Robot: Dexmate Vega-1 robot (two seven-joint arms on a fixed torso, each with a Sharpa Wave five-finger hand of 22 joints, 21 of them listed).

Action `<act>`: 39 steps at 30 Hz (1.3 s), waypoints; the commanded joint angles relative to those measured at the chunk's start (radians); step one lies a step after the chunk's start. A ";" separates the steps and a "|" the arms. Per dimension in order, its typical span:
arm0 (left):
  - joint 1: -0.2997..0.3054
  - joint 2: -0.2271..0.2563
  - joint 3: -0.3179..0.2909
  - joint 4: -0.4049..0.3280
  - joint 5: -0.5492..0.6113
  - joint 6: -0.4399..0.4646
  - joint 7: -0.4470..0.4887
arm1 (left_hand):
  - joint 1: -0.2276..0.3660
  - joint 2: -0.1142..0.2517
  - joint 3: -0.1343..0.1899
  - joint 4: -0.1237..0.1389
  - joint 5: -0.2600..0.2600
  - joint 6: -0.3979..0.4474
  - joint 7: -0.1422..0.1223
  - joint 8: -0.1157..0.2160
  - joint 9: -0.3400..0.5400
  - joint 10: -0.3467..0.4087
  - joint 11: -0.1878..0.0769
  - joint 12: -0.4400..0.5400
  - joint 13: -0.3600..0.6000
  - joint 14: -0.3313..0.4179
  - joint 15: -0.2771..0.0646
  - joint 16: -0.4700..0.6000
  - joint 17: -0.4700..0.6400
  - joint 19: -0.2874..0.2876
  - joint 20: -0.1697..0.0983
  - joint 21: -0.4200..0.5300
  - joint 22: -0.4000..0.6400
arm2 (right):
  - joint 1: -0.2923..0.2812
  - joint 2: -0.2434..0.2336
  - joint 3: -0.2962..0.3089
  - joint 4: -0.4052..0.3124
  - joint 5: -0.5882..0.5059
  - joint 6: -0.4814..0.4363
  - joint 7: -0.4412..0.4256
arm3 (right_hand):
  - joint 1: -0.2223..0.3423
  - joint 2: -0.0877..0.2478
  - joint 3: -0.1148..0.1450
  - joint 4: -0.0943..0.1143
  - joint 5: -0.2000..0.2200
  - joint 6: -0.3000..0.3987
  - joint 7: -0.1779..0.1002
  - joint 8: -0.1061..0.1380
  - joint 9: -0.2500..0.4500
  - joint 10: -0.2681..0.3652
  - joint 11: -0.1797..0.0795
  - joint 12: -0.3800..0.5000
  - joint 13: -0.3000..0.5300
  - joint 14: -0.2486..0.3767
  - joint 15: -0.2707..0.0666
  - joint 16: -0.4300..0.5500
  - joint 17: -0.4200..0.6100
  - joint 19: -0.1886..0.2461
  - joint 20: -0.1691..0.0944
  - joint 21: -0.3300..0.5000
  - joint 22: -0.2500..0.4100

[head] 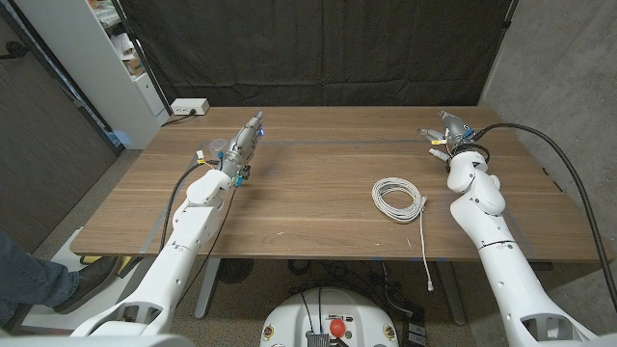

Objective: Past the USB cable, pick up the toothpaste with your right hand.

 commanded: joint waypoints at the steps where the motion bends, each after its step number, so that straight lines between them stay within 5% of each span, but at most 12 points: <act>1: -0.010 -0.002 0.004 0.009 0.006 0.002 0.000 | 0.013 0.003 0.004 -0.007 -0.003 0.003 0.002 0.001 0.002 -0.040 0.002 -0.003 0.003 -0.067 0.000 0.000 0.001 -0.071 0.006 -0.003 0.005 | 0.022 -0.008 -0.015 0.019 -0.014 -0.047 0.039 | 0.014 -0.002 0.008 -0.004 0.006 0.012 -0.001 0.006 0.004 0.011 -0.002 0.010 0.005 0.016 0.000 0.008 0.001 0.005 0.004 0.004 0.004; 39: -0.018 -0.008 0.002 0.020 0.012 0.002 0.006 | 0.014 0.007 0.003 -0.013 -0.005 -0.018 0.007 -0.005 0.003 -0.053 0.007 -0.007 0.004 -0.072 0.004 -0.001 0.001 -0.075 0.003 -0.004 0.005 | 0.065 -0.036 -0.041 0.065 -0.048 -0.150 0.092 | 0.055 -0.019 0.015 0.007 0.025 0.063 0.002 0.015 0.004 0.063 0.005 0.018 0.004 0.053 -0.009 0.015 0.003 0.033 -0.008 0.007 0.005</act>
